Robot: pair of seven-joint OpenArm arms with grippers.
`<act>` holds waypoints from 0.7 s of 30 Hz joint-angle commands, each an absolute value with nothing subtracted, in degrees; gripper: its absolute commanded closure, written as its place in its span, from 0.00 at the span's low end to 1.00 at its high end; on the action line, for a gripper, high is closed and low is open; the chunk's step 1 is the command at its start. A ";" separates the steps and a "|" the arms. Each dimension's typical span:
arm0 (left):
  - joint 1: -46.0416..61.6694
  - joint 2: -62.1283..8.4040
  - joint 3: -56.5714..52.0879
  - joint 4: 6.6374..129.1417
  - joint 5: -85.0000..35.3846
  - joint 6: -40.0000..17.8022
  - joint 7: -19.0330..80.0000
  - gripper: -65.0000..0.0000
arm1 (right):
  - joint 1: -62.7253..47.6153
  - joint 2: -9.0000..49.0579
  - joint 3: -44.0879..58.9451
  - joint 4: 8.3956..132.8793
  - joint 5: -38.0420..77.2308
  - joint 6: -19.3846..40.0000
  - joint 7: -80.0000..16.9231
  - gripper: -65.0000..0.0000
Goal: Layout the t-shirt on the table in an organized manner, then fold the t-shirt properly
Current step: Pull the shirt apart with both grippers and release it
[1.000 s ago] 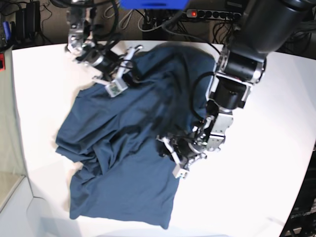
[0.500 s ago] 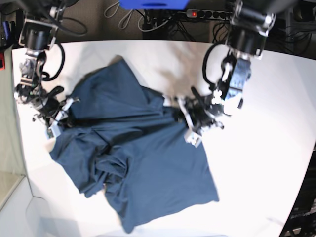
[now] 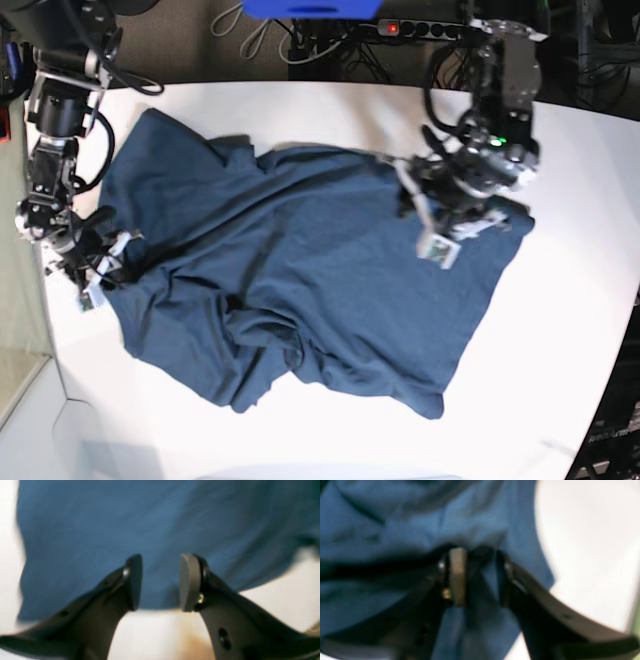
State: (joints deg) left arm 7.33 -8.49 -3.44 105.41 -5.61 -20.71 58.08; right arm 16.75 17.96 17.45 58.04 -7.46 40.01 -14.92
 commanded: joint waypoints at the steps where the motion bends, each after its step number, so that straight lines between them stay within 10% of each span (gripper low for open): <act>1: 6.64 -8.75 -6.37 105.54 -6.46 -20.62 56.75 0.62 | 16.57 18.77 18.68 61.49 -6.37 39.69 -14.20 0.54; 6: 9.27 -9.27 -16.57 103.34 -6.55 -20.70 56.84 0.62 | 9.71 16.13 22.81 75.82 -6.11 39.69 -18.07 0.35; 21: 11.38 -12.35 -32.22 100.00 -6.55 -20.79 56.40 0.62 | -13.41 2.15 27.30 100.44 -6.02 40.00 -22.99 0.34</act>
State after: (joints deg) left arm 12.40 -11.05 -31.75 98.89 -6.50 -20.99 57.76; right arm -13.67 1.58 26.96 99.39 -6.87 40.25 -24.25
